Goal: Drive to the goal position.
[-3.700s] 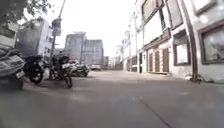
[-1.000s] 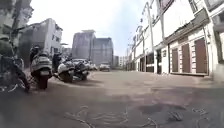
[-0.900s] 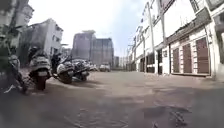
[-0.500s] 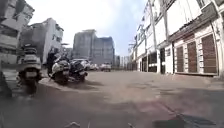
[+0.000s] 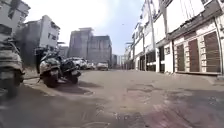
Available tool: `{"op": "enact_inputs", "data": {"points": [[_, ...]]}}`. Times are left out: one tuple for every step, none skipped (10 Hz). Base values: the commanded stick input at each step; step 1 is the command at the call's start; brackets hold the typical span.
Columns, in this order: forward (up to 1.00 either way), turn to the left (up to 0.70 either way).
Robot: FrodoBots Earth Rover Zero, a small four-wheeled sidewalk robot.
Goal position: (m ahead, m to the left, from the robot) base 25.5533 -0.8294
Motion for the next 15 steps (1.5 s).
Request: {"op": "enact_inputs", "data": {"points": [[1.00, 0.06], [1.00, 0.06], [1.00, 0.06], [1.00, 0.06], [1.00, 0.06], [1.00, -0.34], [1.00, -0.34], [1.00, -0.34], [1.00, 0.02], [1.00, 0.06], [1.00, 0.06], [1.00, 0.06], [1.00, 0.06], [1.00, 0.06], [1.00, 0.06]]}}
